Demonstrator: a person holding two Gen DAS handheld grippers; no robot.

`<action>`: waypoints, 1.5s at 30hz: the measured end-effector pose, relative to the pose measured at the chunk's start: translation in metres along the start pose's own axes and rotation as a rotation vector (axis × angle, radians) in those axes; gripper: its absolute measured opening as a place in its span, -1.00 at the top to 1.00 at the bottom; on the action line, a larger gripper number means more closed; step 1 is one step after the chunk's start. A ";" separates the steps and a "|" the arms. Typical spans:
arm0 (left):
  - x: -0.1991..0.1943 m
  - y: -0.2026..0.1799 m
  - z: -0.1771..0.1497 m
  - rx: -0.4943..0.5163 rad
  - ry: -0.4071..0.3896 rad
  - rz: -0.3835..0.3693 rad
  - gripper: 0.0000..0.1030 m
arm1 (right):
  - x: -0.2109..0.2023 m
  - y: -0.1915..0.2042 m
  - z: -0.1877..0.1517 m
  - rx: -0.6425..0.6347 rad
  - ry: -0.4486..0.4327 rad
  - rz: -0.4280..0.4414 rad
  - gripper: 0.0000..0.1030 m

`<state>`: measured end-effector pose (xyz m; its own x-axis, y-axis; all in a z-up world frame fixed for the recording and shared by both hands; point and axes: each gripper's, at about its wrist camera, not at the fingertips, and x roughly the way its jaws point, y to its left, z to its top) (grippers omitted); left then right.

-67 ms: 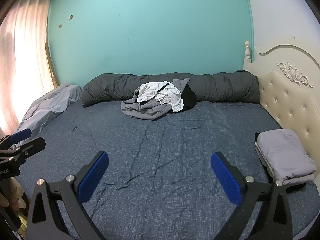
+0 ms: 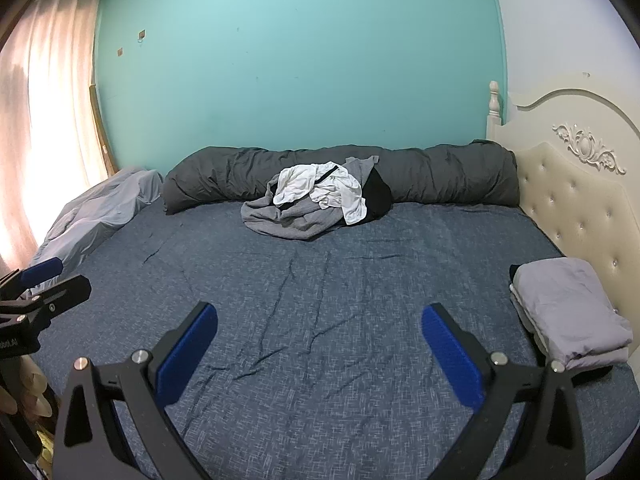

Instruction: Fold clothes

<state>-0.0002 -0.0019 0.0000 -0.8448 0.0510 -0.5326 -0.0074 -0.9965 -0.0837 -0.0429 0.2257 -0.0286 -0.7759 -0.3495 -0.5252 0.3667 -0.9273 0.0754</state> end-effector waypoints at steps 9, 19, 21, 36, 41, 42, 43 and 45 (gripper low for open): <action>0.001 -0.003 -0.004 0.021 0.001 0.014 -0.99 | -0.001 -0.001 0.001 -0.003 0.000 -0.011 -0.99; 0.002 -0.003 -0.003 0.016 0.001 0.003 -0.99 | -0.001 -0.005 0.001 0.009 -0.002 0.000 -0.99; 0.002 -0.002 -0.005 0.018 0.000 0.002 -0.99 | -0.001 -0.004 0.001 0.005 -0.002 -0.001 -0.99; 0.002 -0.006 -0.010 0.023 0.001 -0.010 -0.99 | 0.002 -0.003 0.001 0.004 0.003 0.001 -0.99; 0.002 -0.005 -0.008 0.021 0.004 -0.015 -0.99 | 0.002 -0.004 0.001 0.004 0.003 0.001 -0.99; 0.001 -0.005 -0.008 0.022 0.004 -0.017 -0.99 | 0.002 -0.004 0.001 0.004 0.003 0.000 -0.99; 0.001 -0.005 -0.008 0.023 0.004 -0.020 -0.99 | 0.001 -0.004 0.001 0.003 0.002 0.000 -0.99; 0.001 -0.006 -0.007 0.023 0.005 -0.021 -0.99 | 0.001 -0.005 0.001 0.003 0.002 -0.001 -0.99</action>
<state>0.0028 0.0041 -0.0055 -0.8415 0.0718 -0.5354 -0.0372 -0.9965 -0.0751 -0.0459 0.2296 -0.0288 -0.7749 -0.3484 -0.5273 0.3646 -0.9279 0.0774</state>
